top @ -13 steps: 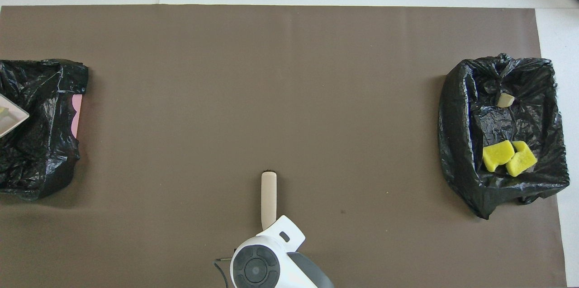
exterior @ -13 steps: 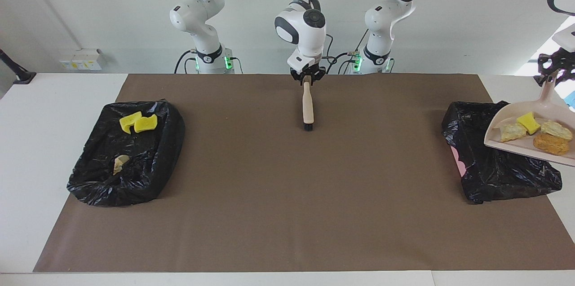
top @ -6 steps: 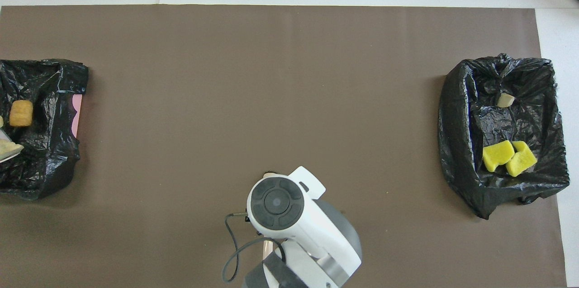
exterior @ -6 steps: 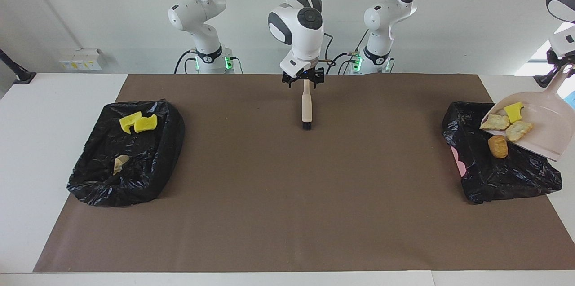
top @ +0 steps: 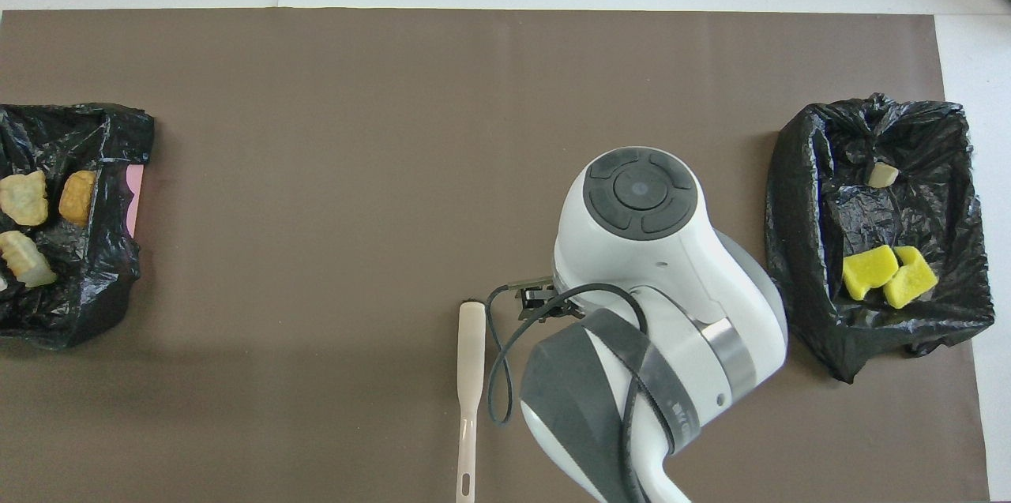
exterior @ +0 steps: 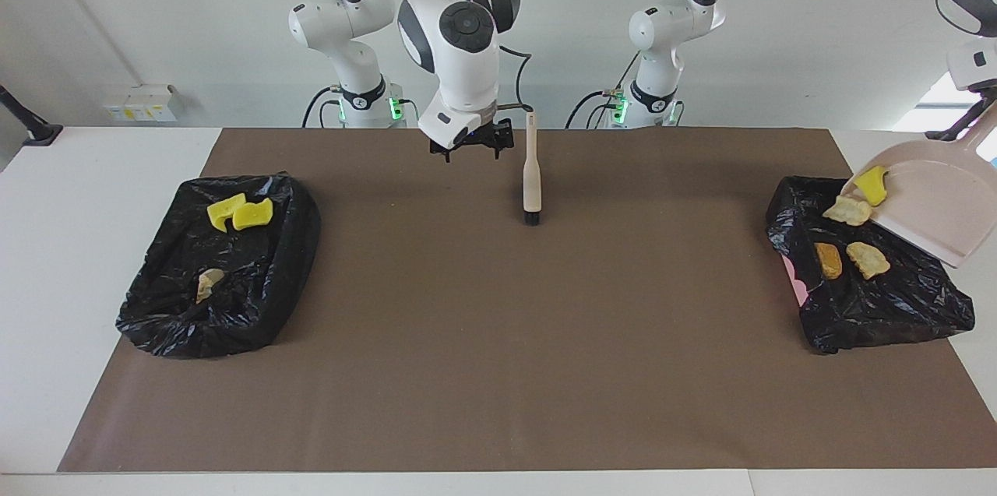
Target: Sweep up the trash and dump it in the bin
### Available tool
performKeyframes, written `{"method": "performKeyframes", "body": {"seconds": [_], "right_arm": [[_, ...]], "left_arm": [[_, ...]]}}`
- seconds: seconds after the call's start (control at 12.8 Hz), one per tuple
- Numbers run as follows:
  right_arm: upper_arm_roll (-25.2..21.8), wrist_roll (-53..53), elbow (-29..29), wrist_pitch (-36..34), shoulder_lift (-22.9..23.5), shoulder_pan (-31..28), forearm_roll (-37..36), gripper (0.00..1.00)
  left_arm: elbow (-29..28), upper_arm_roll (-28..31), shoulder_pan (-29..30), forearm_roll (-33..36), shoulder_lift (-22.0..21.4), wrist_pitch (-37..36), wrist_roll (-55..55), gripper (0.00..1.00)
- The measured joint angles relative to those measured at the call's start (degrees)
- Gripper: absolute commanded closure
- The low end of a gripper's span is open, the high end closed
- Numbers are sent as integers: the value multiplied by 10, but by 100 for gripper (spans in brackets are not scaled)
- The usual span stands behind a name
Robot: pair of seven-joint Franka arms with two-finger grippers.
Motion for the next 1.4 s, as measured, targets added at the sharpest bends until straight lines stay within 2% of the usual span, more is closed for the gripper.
{"method": "performKeyframes", "body": {"seconds": [0.16,0.47,0.7,0.86,1.01,1.25,1.4], "right_arm": [[0,-13,15,-10,0,-18,-21,0],[-1,-114,40,-15,0,-89,-28,0],[-2,-162,65,-28,-5,-146,-28,0],[-3,-186,69,-35,-12,-178,-29,0],[-4,-202,71,-38,-20,-216,-29,0],[-4,-208,77,-38,-25,-268,-32,0],[-4,-213,80,-38,-26,-291,-34,0]], "left_arm": [[0,-1,-16,30,0,0,0,100],[5,-1,-54,113,1,-3,21,100],[30,-1,-88,114,0,-16,41,100],[47,-2,-110,56,0,-25,35,100],[58,-2,-121,-48,0,-36,-27,100],[59,-3,-128,-206,0,-50,-190,100],[55,-6,-167,-277,0,-61,-341,100]]}}
